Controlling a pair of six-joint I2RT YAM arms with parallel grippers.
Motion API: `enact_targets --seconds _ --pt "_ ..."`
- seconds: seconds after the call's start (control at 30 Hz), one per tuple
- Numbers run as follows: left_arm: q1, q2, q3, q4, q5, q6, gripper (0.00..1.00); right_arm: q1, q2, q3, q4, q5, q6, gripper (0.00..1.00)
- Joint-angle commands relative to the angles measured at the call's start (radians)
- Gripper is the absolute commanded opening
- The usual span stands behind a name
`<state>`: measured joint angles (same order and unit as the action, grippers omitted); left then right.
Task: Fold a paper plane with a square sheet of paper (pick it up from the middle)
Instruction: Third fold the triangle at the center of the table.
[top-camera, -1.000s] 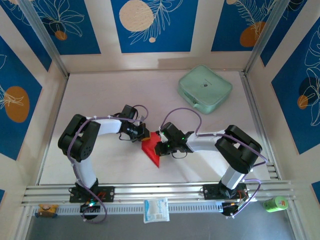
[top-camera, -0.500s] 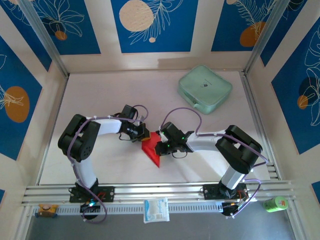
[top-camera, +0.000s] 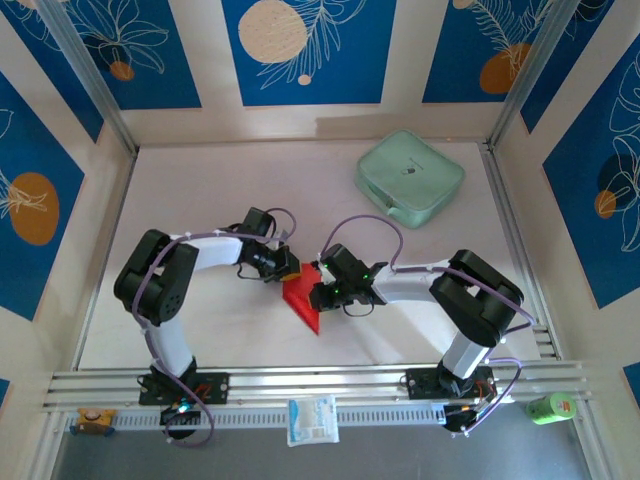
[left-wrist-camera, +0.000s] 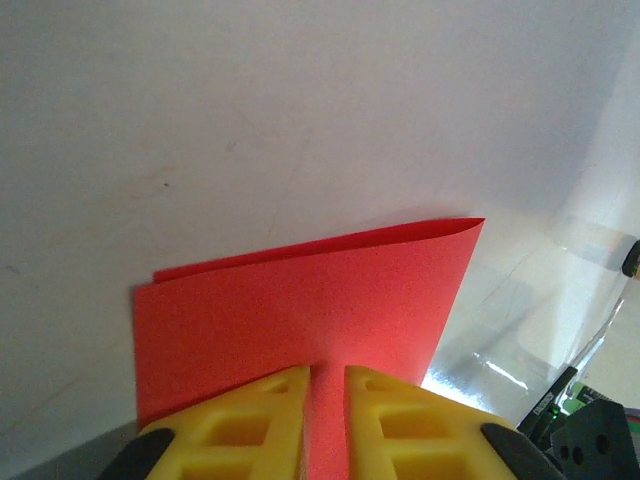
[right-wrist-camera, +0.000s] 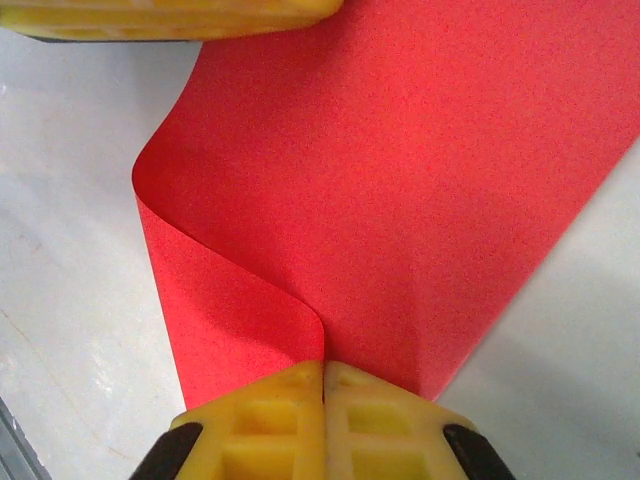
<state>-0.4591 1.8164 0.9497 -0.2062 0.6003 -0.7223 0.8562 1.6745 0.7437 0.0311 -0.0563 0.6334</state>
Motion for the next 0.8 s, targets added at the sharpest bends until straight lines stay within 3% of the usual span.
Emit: enact_targets --seconds 0.0,0.23,0.63,0.77 --pt "0.004 -0.038 0.069 -0.131 -0.032 0.043 0.2 0.006 0.028 -0.021 0.008 0.003 0.012 0.03" --pt "0.008 -0.041 0.21 -0.381 -0.055 0.105 0.26 0.024 0.015 -0.003 -0.05 0.022 -0.009 0.03" --pt "0.008 -0.171 0.092 -0.266 -0.057 0.044 0.32 0.033 0.001 -0.011 -0.056 0.035 -0.002 0.03" --pt "0.009 -0.216 0.092 -0.271 -0.069 0.046 0.28 0.035 -0.002 0.009 -0.078 0.048 -0.007 0.03"
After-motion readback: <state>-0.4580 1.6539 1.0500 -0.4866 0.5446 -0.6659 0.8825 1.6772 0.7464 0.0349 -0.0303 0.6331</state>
